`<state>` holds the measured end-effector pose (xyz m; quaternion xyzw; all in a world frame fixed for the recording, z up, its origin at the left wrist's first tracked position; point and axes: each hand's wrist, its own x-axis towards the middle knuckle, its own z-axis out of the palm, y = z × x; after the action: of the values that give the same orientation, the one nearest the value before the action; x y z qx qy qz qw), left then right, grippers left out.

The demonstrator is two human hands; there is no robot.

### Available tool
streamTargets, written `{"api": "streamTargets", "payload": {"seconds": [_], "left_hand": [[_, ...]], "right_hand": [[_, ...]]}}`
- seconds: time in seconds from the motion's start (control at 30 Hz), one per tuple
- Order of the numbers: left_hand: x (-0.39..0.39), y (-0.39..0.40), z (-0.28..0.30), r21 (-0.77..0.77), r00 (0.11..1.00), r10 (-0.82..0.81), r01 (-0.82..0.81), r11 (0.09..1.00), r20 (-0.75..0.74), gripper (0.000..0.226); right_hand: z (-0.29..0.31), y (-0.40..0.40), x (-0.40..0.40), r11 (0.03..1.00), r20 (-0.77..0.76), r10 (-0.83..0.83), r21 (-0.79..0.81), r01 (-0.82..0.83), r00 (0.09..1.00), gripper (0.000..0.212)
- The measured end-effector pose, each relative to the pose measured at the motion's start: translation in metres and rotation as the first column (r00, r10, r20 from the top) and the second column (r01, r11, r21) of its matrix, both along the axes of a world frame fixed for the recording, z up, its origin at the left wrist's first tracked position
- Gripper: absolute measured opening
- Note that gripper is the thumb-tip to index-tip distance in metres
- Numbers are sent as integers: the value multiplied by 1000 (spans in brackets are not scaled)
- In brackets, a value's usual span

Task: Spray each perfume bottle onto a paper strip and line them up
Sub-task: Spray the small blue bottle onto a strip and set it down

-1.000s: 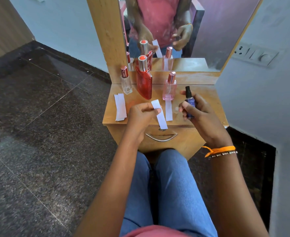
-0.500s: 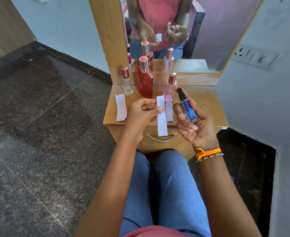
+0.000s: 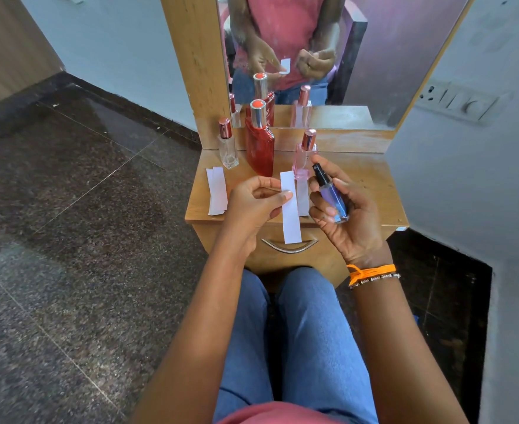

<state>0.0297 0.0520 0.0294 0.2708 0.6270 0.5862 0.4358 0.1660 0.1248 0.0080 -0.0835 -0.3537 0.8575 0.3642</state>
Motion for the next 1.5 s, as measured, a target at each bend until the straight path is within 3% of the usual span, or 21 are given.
{"api": "streamTargets", "payload": {"seconds": [0.1,0.2,0.33,0.5,0.97,1.1,1.3,1.5], "left_hand": [[3,0,-2,-19,1000,-22,22,1000,8,15],[5,1,-3,-27,999,-50,50,998,-6,15],[6,1,-4,-16,996,-88,88,996,-20,18],[7,1,-5,-7,995,-101,100,995,-26,21],[8,2,-7,0,993,-116,116,993,-6,23],[7,2,-8,-4,993,-115,115,993,-18,21],[7,7,-14,-10,997,-79,79,997,-7,18],[14,19,-18,6,1000,-28,28,1000,-5,20]], "right_hand": [[8,-4,-1,965,215,-191,218,143,958,33],[14,-10,-6,836,407,-422,521,174,810,29],[11,-12,-13,673,462,-586,735,82,666,22],[7,-11,-16,601,462,-656,798,43,597,17],[5,-9,-16,573,460,-679,819,22,572,21],[5,-10,-17,624,474,-673,776,91,568,20],[16,-7,-6,856,583,-502,439,272,639,17],[13,-8,6,948,690,-317,211,238,651,37]]}}
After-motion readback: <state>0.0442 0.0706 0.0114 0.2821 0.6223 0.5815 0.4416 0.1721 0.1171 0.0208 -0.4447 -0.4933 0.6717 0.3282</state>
